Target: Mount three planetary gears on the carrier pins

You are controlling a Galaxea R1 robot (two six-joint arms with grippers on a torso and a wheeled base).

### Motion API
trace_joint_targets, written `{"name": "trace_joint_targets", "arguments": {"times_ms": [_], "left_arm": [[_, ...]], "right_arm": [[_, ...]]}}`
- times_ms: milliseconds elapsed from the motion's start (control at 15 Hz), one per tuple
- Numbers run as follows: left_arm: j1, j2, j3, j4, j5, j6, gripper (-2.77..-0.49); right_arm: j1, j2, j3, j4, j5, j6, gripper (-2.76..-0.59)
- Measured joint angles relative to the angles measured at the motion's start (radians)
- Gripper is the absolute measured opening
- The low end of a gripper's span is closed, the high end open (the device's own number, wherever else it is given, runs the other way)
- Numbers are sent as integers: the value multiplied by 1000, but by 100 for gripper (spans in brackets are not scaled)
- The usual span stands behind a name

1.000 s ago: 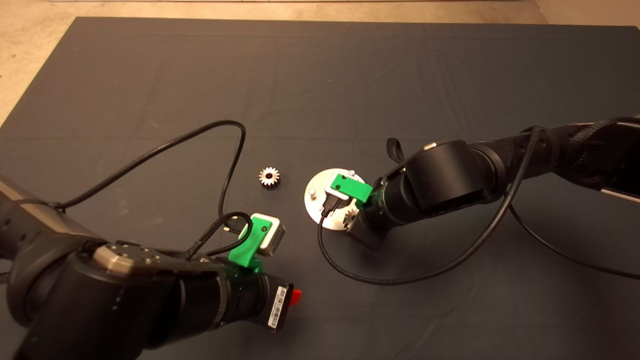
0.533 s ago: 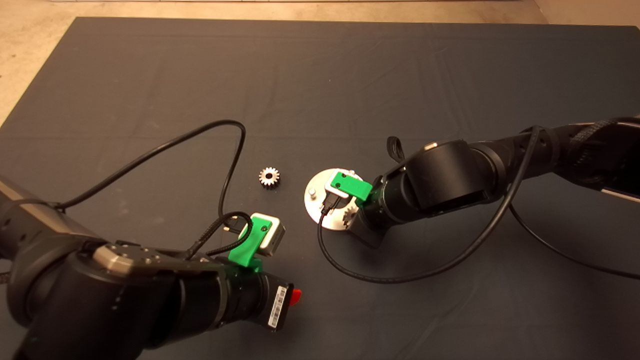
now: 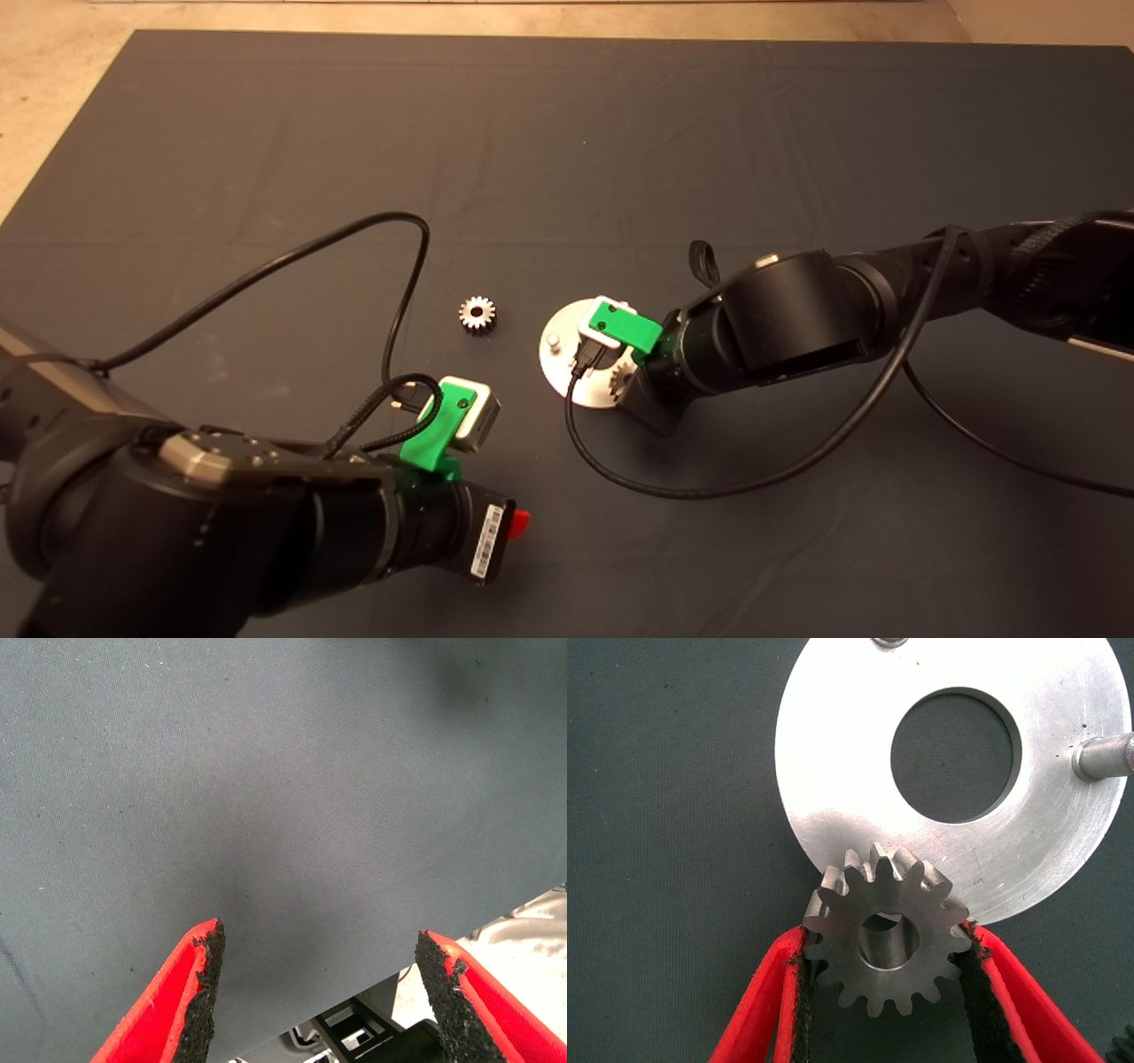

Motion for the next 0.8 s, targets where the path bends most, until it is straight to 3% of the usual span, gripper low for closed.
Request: {"name": "trace_joint_targets", "arguments": {"times_ms": [400, 800], "left_arm": [[0, 0, 0, 0, 0, 0, -177], [0, -3, 0, 0, 0, 0, -177]], "right_arm": [[-2, -8, 0, -36, 0, 0, -239], [-2, -8, -3, -49, 0, 0, -239]]}}
